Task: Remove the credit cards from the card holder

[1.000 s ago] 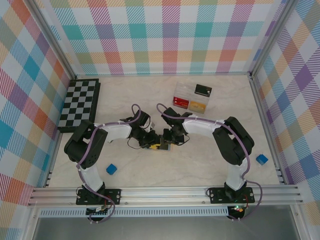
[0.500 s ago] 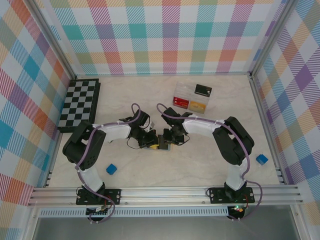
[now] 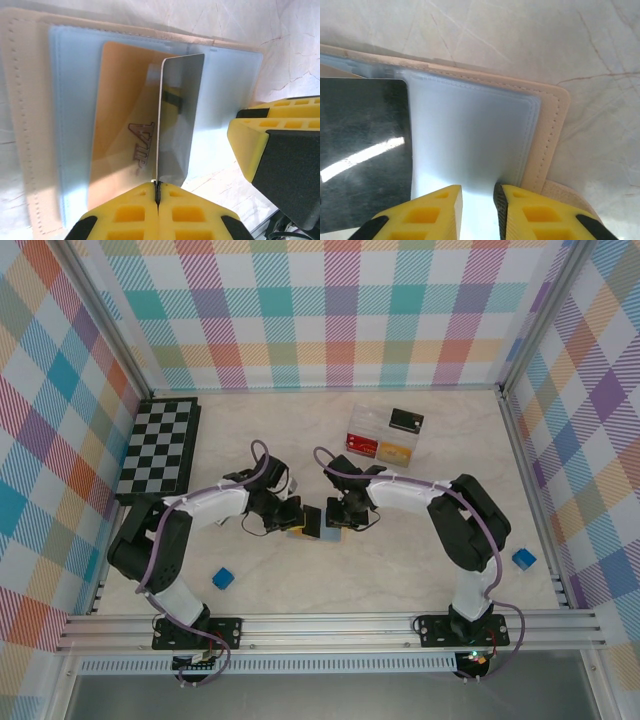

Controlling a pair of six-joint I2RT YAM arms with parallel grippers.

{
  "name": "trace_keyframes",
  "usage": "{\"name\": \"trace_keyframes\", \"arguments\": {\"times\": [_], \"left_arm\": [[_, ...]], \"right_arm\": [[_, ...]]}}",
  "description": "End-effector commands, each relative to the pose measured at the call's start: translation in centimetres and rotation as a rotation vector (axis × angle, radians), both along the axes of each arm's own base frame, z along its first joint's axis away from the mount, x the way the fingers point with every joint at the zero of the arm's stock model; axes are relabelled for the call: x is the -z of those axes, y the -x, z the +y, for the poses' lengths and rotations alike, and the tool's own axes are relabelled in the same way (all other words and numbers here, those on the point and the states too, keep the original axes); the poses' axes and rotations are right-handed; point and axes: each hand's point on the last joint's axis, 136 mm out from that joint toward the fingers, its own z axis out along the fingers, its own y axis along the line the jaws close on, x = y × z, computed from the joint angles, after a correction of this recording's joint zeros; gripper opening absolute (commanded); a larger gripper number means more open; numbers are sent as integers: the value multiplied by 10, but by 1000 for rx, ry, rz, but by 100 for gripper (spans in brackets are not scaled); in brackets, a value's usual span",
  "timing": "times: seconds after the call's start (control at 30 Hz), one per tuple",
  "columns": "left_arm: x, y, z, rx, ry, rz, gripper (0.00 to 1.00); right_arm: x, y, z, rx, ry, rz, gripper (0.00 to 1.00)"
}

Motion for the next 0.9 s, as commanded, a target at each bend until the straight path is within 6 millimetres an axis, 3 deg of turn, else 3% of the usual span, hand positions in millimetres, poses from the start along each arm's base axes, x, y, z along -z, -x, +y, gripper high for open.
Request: {"name": "trace_keyframes", "arguments": {"times": [0.0, 0.2, 0.4, 0.6, 0.87], "left_arm": [[-7, 5, 15, 8, -22, -17, 0], [-23, 1, 23, -16, 34, -37, 0], [-46, -8, 27, -76, 85, -88, 0], [-85, -16, 13, -115, 236, -159, 0], [-136, -24, -7, -126, 459, -207, 0]], "right_arm": [[-26, -5, 10, -45, -98, -62, 31], [-64, -11, 32, -69, -323, -129, 44], [-76, -16, 32, -14, -462, -112, 63], [-91, -19, 37, 19, -642, -58, 76], [-137, -31, 36, 48, -890, -69, 88]]}}
